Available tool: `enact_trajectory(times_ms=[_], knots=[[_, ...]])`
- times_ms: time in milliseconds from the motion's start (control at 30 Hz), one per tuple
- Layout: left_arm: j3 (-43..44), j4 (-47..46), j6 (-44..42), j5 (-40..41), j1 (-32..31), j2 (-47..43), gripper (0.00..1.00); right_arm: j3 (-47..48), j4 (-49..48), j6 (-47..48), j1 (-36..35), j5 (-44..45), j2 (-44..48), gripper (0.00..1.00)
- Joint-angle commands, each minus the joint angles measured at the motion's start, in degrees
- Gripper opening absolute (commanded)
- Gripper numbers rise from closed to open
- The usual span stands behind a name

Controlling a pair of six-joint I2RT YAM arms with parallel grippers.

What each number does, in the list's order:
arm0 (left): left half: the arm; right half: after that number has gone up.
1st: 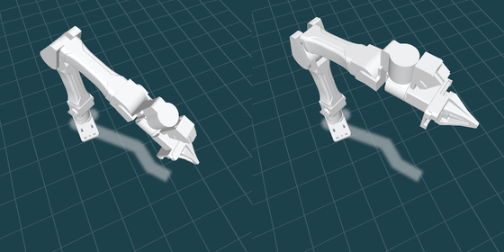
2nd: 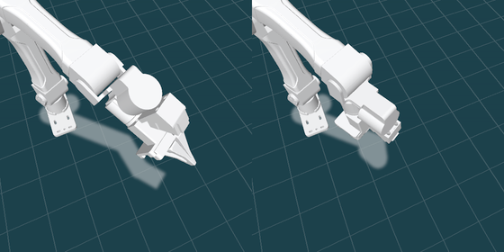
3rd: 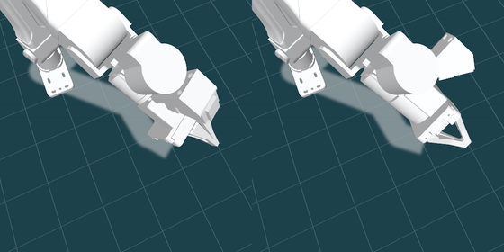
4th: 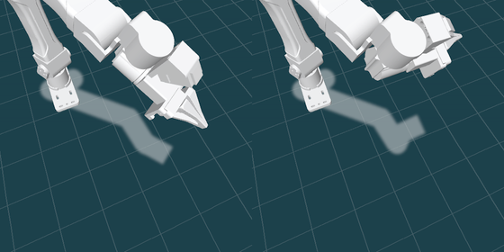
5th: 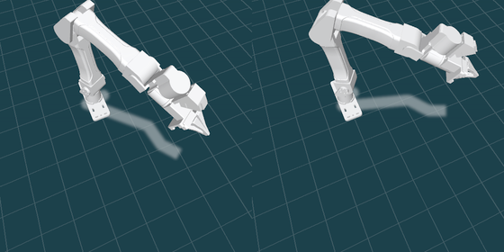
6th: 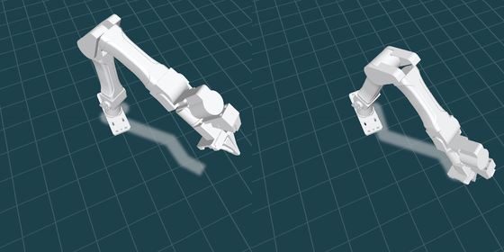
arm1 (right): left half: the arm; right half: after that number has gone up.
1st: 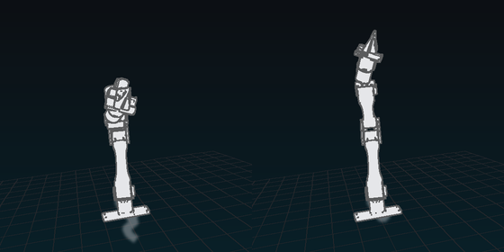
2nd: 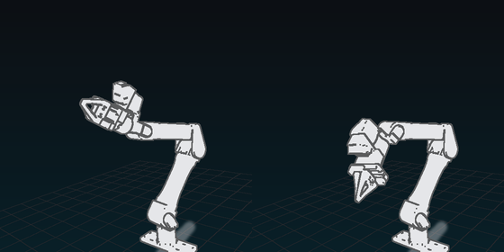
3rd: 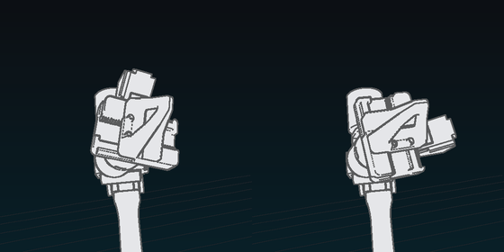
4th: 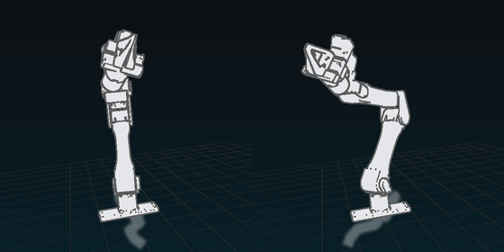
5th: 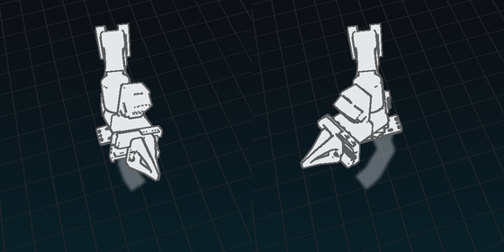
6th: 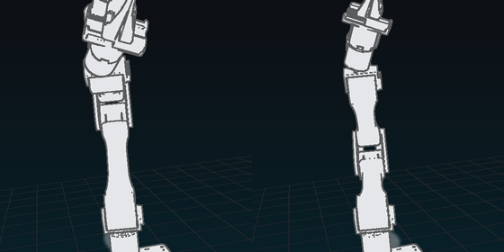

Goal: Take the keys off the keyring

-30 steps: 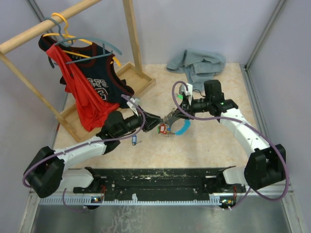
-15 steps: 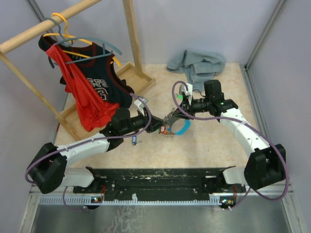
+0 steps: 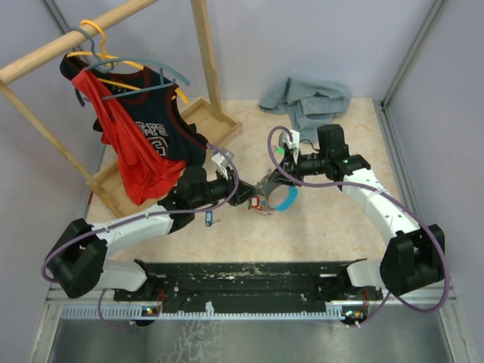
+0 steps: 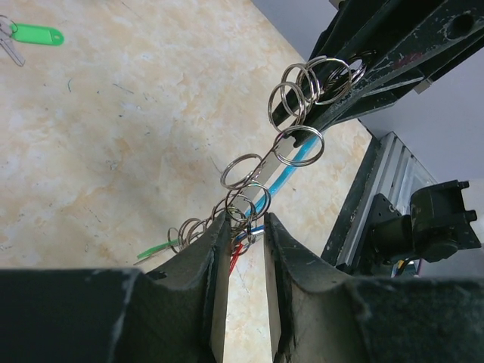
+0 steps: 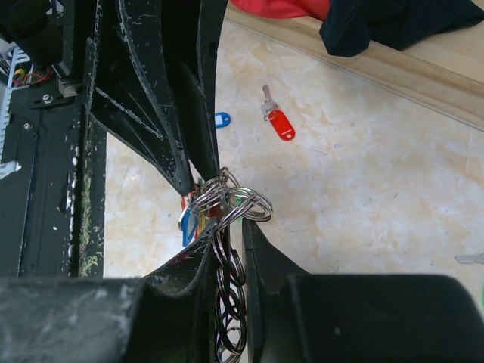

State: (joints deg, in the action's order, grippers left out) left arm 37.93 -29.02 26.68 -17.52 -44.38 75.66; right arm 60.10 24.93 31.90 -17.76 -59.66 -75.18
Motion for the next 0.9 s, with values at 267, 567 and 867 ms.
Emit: enact_trajectory(times_ms=[267,567,867], knots=[[3.3,2.9,-1.7,0.8,-0.9,1.7,0.25,2.8,-1.7,-0.1,0.1,-2.7,0.1,0.00],[3.5,3.9,-2.3,0.5,-0.9,1.6,0.07,2.9,-1.7,-0.1,0.1,-2.2,-0.1,0.00],[2.8,4.5,-3.1,0.0,-0.6,0.0,0.00,2.6,-1.3,1.2,0.1,-1.0,-0.7,0.00]])
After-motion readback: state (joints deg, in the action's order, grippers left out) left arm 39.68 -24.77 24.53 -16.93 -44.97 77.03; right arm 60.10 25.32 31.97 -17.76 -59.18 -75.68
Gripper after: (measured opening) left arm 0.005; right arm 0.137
